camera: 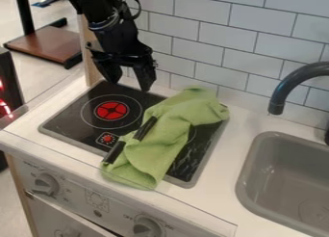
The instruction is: Fold the cloth from bottom to top
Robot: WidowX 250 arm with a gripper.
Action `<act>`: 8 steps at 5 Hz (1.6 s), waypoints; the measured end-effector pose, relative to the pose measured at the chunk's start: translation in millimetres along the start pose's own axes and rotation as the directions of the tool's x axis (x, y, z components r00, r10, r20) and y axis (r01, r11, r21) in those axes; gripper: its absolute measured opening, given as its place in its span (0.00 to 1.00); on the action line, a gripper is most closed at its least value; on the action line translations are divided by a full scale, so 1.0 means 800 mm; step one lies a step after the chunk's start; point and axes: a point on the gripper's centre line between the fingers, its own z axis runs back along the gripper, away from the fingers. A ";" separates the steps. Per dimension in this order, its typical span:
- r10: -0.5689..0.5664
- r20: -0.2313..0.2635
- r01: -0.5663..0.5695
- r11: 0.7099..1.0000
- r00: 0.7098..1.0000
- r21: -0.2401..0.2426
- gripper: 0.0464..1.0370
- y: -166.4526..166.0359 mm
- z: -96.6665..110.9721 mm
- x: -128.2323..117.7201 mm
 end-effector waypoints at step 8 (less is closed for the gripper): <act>0.142 -0.241 -0.133 0.990 0.960 0.057 0.96 -0.001 -0.054 -0.097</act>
